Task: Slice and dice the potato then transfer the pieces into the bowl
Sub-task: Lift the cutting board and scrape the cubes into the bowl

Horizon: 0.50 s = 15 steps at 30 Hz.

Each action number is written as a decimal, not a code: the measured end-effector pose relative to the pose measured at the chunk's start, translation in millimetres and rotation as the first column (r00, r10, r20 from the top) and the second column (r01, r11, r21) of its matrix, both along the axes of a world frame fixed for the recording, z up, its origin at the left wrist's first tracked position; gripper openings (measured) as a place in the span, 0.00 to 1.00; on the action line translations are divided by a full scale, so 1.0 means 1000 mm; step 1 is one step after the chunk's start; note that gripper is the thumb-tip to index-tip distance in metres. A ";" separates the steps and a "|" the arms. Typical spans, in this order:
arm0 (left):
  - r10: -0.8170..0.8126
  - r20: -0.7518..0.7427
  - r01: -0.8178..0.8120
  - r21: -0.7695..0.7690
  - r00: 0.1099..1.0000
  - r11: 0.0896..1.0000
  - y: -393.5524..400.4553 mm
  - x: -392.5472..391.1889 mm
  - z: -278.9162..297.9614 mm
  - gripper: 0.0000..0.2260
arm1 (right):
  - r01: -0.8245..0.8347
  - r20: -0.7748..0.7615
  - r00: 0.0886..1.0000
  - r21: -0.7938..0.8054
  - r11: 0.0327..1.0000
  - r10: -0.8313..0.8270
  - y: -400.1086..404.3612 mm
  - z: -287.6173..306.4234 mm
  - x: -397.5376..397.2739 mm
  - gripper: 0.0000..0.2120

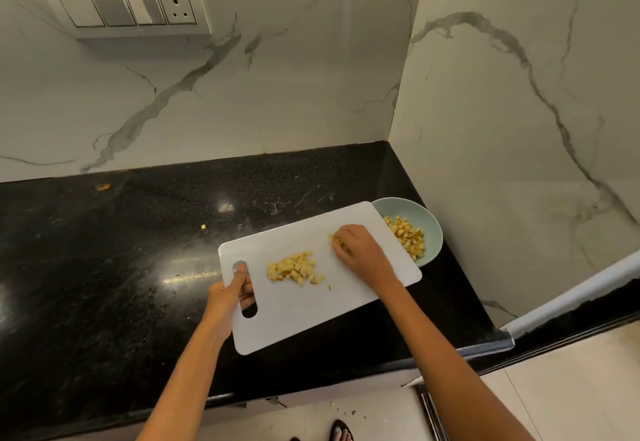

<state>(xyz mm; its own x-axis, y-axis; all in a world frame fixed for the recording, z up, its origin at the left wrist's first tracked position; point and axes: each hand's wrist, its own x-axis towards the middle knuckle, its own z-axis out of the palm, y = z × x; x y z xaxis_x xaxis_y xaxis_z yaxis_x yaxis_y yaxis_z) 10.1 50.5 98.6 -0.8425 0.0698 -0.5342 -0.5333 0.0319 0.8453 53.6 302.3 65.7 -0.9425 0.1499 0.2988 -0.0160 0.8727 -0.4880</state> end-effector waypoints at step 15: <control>-0.015 -0.013 0.015 0.006 1.000 1.000 -0.008 -0.004 0.002 0.13 | 0.271 -0.014 0.962 -0.077 0.959 -0.273 0.056 0.021 -0.002 0.09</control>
